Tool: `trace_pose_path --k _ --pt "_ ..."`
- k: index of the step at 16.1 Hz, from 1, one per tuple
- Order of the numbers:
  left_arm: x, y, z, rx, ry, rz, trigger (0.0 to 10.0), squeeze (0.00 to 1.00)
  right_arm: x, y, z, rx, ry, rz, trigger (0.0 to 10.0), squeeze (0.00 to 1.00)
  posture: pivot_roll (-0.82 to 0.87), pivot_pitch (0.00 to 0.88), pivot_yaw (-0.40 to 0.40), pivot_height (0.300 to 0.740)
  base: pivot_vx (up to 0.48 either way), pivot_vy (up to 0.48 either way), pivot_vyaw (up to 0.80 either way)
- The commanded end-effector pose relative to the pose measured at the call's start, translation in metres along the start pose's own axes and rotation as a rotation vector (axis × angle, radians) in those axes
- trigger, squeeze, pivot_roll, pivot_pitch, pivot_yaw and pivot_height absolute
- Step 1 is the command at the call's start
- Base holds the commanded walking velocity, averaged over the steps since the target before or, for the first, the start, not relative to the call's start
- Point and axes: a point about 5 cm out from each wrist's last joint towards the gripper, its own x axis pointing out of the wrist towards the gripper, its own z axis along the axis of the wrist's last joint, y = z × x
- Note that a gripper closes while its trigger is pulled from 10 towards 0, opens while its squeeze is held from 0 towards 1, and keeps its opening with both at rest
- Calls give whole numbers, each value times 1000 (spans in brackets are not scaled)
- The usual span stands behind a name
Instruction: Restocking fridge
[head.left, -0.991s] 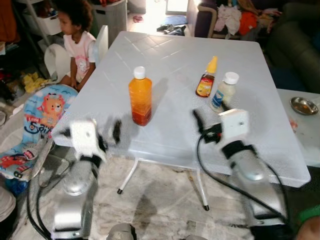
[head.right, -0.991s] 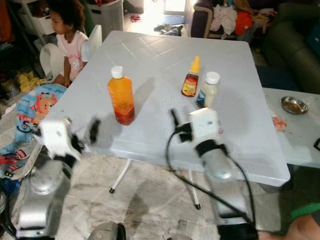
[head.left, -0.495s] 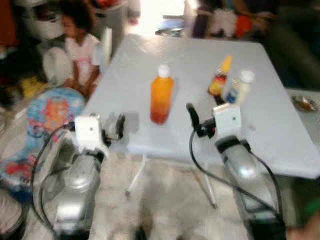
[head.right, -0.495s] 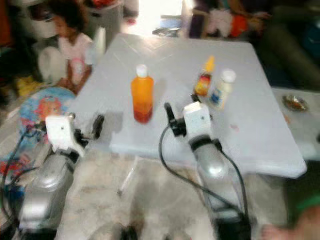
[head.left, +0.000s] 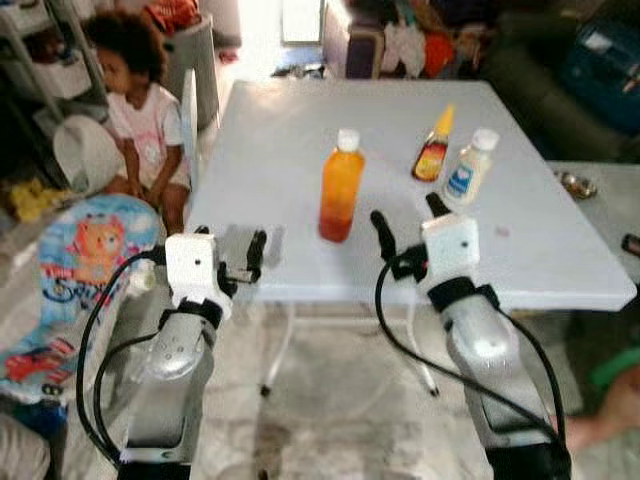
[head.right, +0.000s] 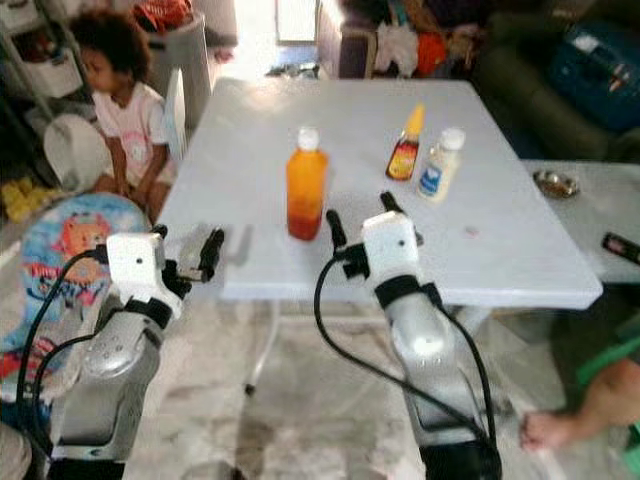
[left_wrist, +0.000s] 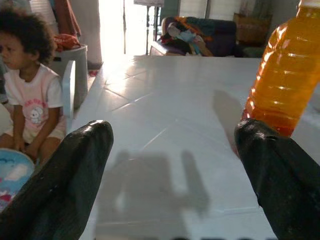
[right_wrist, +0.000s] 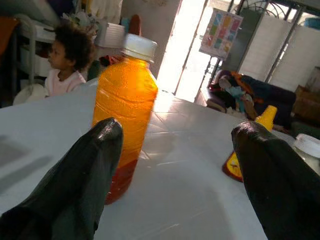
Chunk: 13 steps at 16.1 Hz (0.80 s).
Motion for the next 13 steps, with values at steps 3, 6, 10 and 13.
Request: trace_pose_path --k 3,6,10,13 --pt "3 0 3 27 -8 7 10000 0 22 -15 14 35 -48 -41 10000 1000 -8 0 -3 740 0 0 0" --pt "4 -2 3 27 -9 1 10000 0 41 -17 25 49 -78 -16 10000 980 -5 0 2 740 0 0 0" --pt "5 -2 4 37 -3 0 10000 0 63 -11 27 23 -65 18 10000 0 11 0 1 740 0 0 0" --pt "5 -1 3 52 8 2 10000 0 74 -7 24 21 -37 44 10000 0 17 0 7 740 0 0 0"
